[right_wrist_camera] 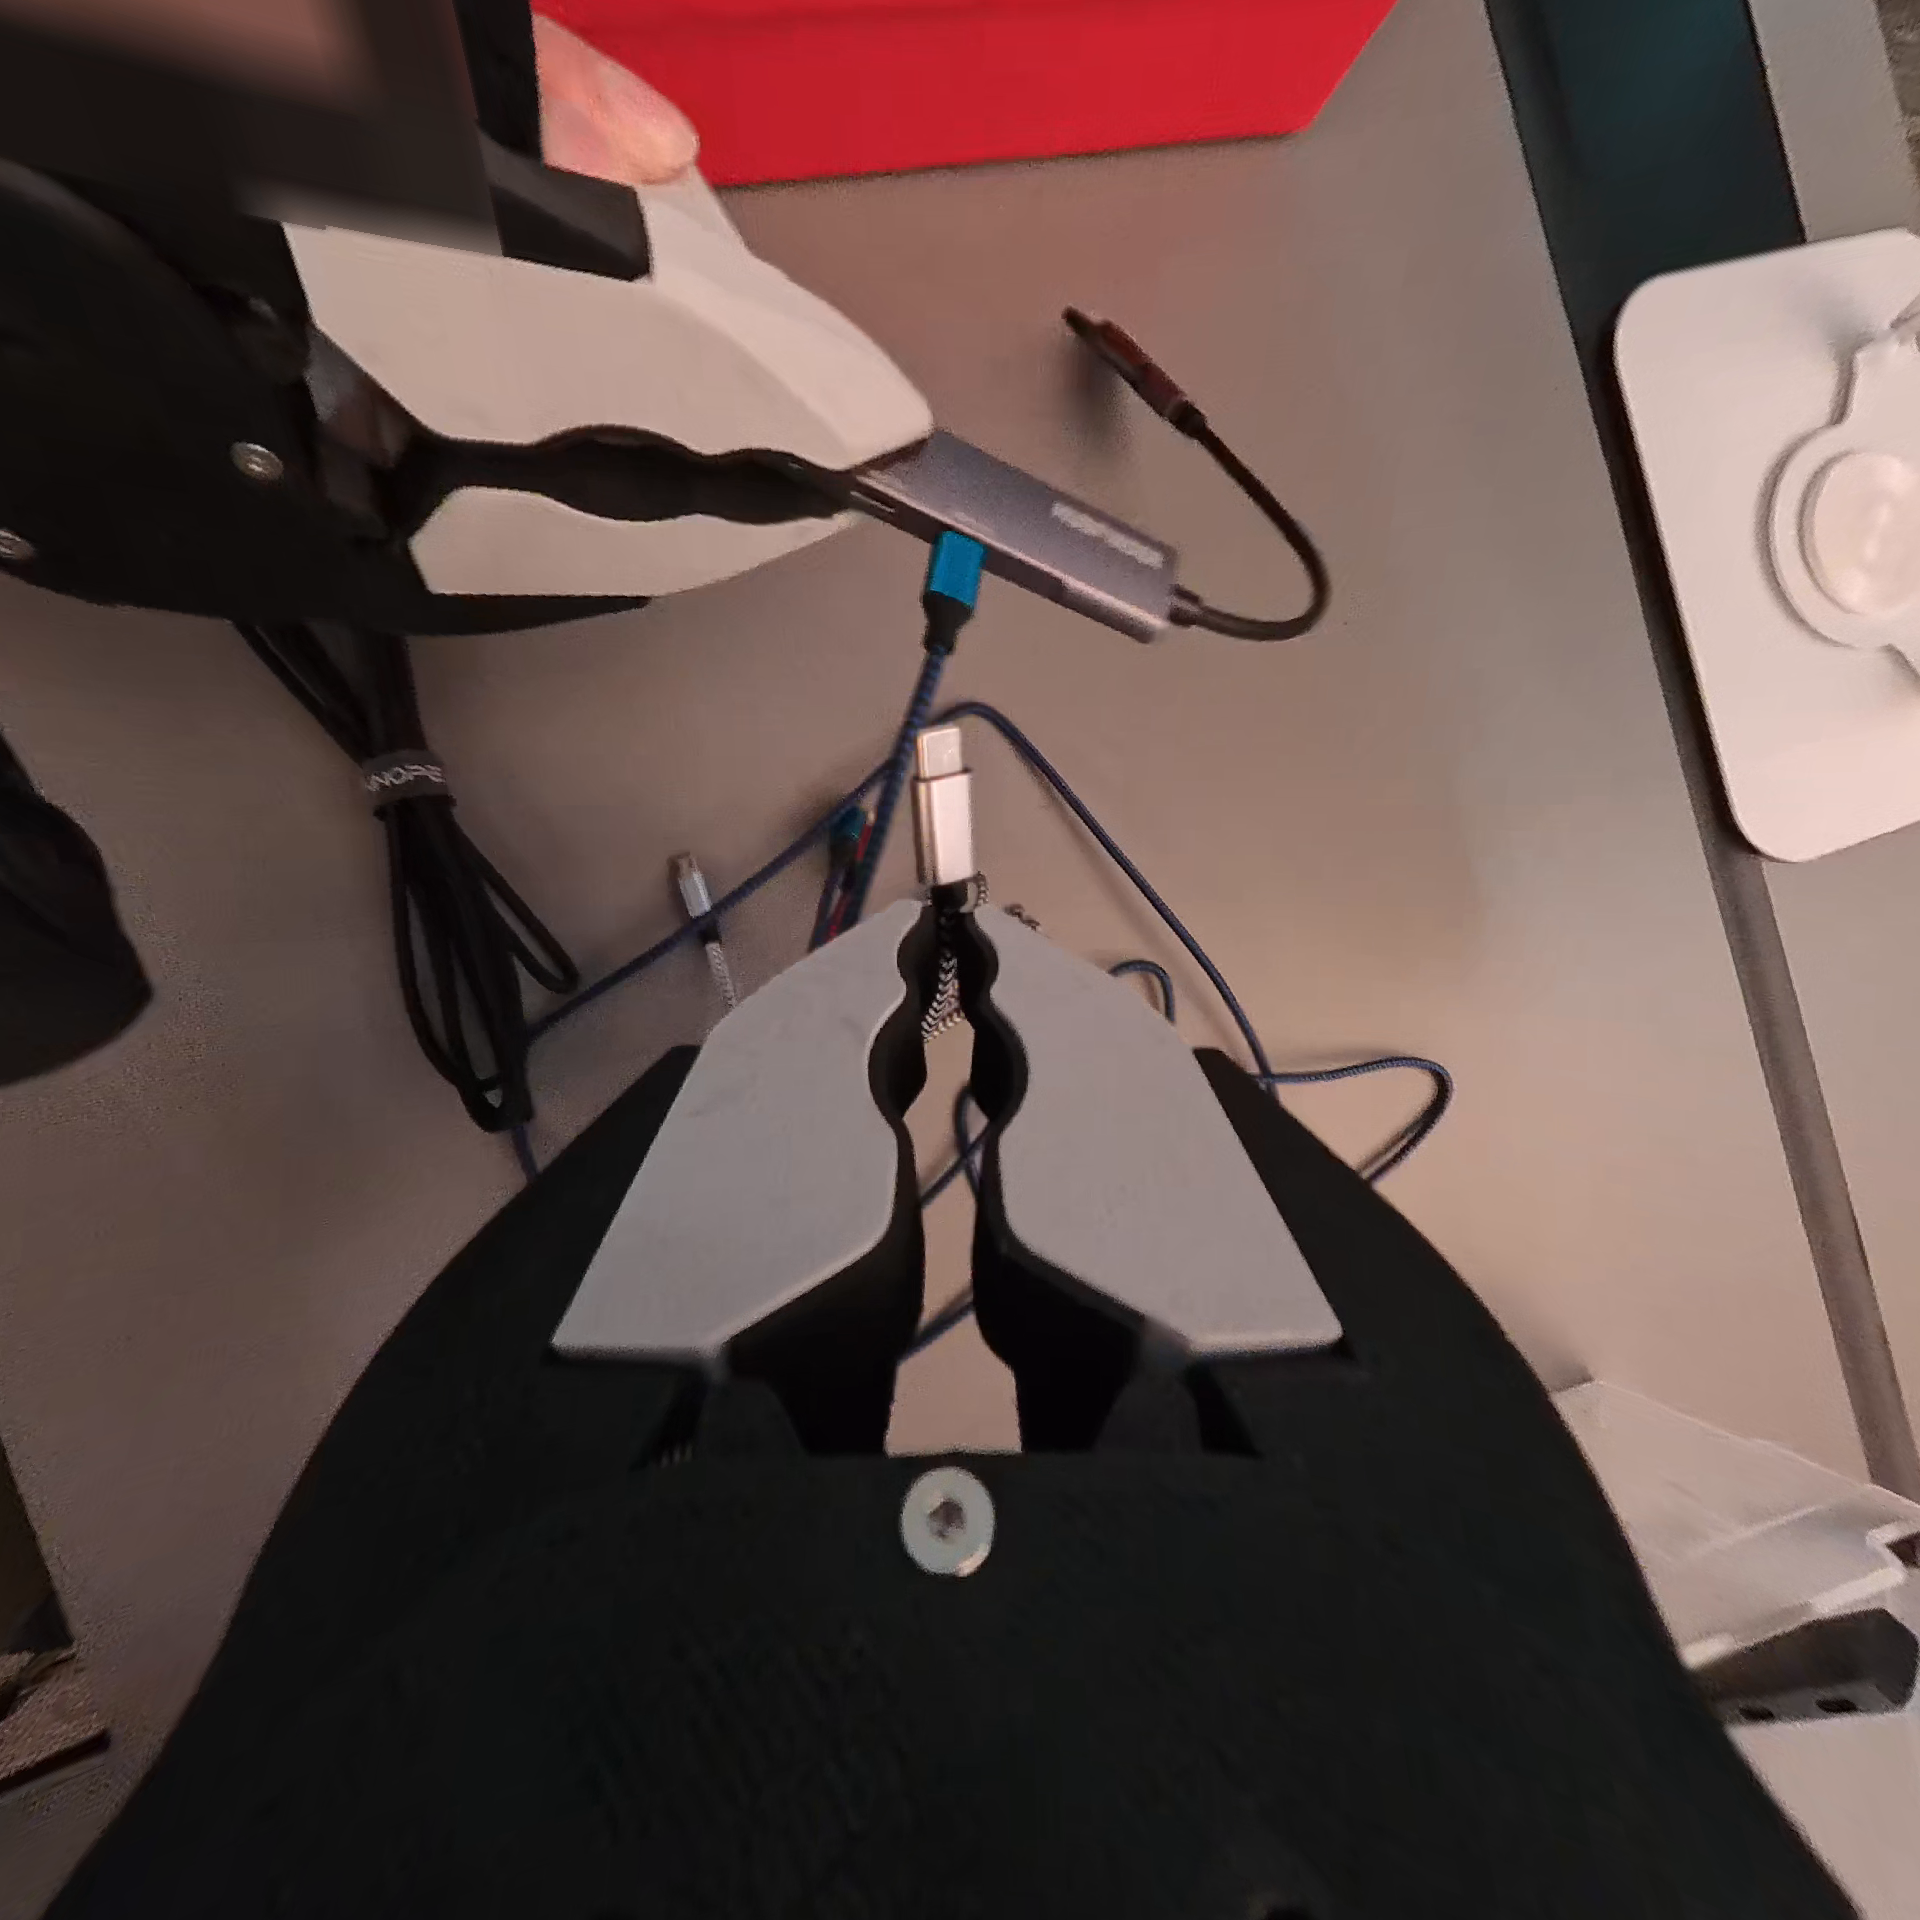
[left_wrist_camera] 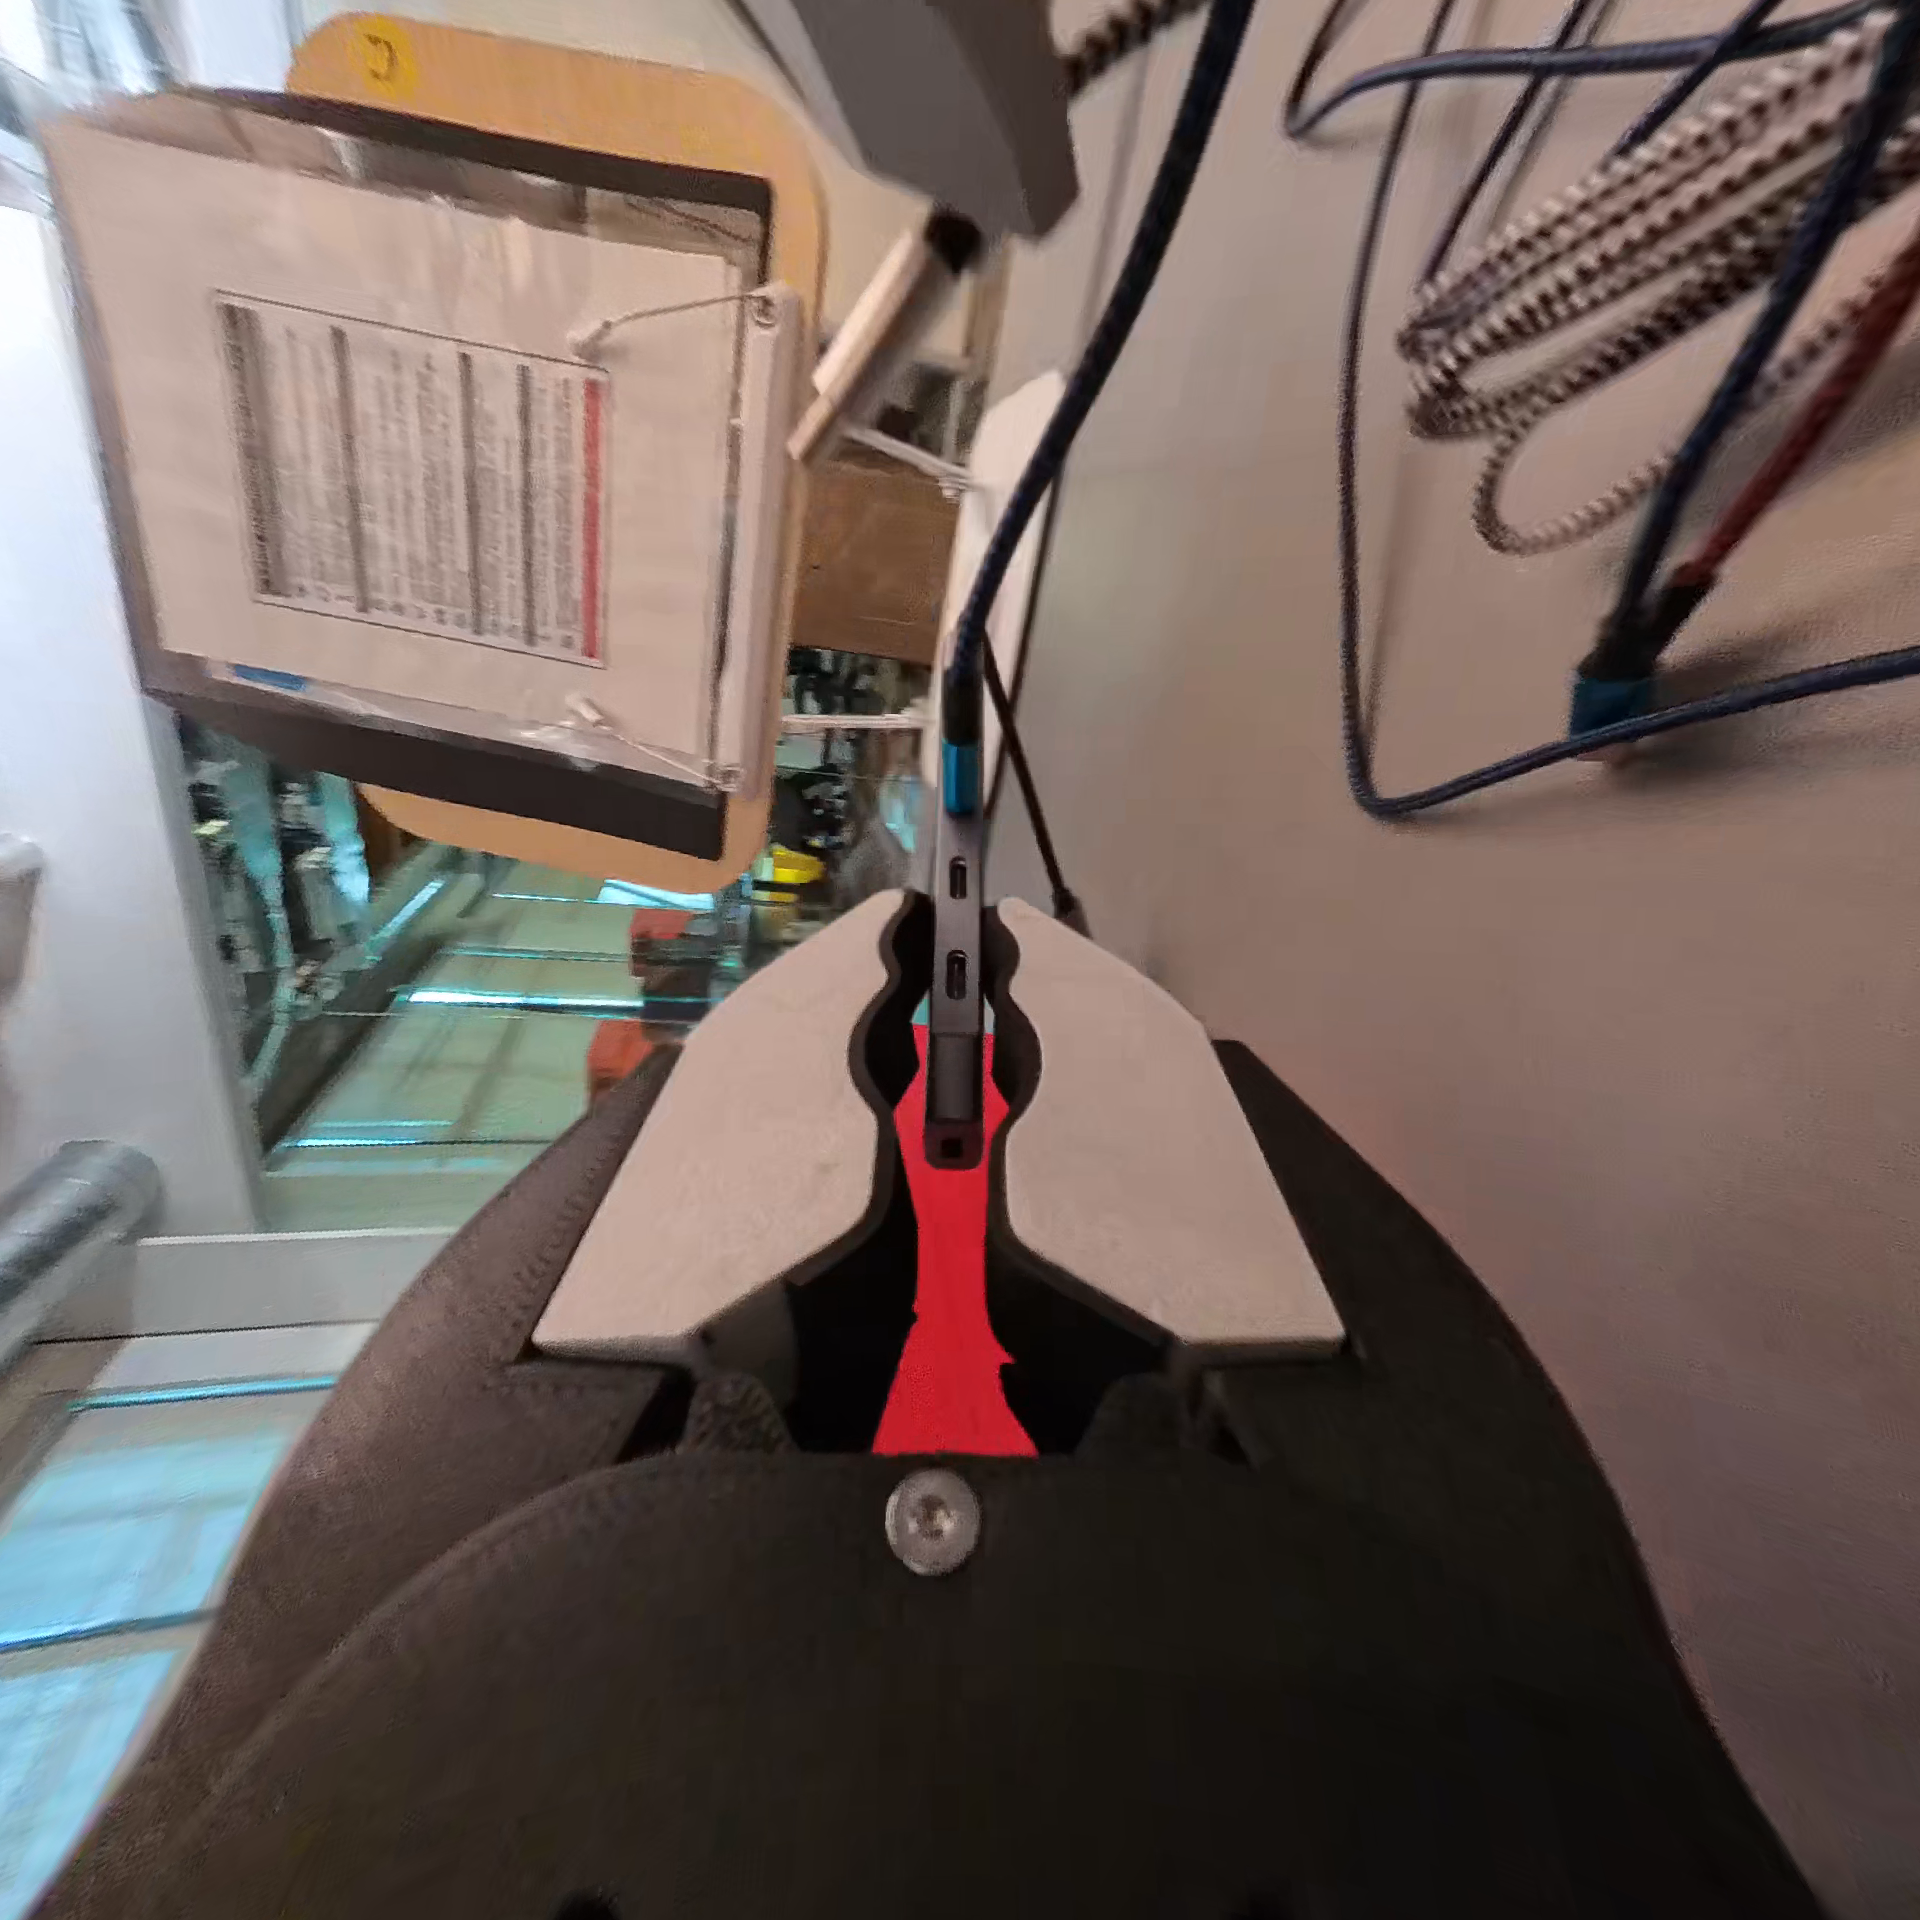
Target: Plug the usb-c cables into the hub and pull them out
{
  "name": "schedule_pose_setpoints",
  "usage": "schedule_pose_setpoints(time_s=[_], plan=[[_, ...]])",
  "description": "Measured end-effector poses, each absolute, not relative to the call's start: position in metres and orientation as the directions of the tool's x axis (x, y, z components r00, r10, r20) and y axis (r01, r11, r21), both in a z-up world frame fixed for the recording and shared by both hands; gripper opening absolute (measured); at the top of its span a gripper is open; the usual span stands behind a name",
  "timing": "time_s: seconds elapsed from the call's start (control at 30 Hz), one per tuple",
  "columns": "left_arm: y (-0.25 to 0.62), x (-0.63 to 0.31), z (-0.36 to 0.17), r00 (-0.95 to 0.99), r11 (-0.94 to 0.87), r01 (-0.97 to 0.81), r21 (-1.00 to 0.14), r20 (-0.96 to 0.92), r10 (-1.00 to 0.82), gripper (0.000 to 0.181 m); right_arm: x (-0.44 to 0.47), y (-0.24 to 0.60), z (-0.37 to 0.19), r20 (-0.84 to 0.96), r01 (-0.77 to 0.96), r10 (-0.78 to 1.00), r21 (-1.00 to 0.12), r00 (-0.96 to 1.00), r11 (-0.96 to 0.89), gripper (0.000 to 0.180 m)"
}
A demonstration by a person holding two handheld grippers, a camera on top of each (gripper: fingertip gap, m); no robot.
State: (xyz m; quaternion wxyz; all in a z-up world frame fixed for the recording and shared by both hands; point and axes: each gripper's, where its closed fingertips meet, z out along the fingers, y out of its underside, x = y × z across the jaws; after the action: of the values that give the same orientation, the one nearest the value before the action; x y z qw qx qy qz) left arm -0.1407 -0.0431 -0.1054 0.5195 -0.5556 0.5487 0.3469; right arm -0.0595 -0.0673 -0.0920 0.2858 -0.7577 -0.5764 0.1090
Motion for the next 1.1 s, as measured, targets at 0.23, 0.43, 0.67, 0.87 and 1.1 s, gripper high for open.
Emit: schedule_pose_setpoints(time_s=[0.23,0.43,0.67,0.87,1.1], plan=[[-0.045,-0.139,-0.151,0.136,0.063,-0.98,-0.186,-0.874,-0.467,0.009,-0.026,-0.05,-0.087,0.147,0.796,0.91,-0.551,0.387,-0.25,0.003],[-0.023,-0.152,-0.171,0.331,-0.126,-0.941,-0.313,-0.784,-0.524,0.009,0.012,-0.046,-0.085,0.148,0.815,0.887,-0.482,0.438,-0.322,0.003],[-0.006,-0.158,-0.197,0.495,-0.255,-0.864,-0.434,-0.643,-0.585,0.012,0.042,-0.054,-0.075,0.133,0.81,0.874,-0.458,0.468,-0.365,0.004],[-0.01,-0.16,-0.194,0.64,-0.349,-0.754,-0.557,-0.5,-0.583,0.028,0.039,-0.052,-0.075,0.131,0.811,0.882,-0.47,0.453,-0.347,0.003],[-0.037,-0.157,-0.157,0.769,-0.421,-0.525,-0.74,-0.202,-0.606,0.053,0.031,-0.043,-0.069,0.18,0.801,0.872,-0.51,0.455,-0.313,0.003]])
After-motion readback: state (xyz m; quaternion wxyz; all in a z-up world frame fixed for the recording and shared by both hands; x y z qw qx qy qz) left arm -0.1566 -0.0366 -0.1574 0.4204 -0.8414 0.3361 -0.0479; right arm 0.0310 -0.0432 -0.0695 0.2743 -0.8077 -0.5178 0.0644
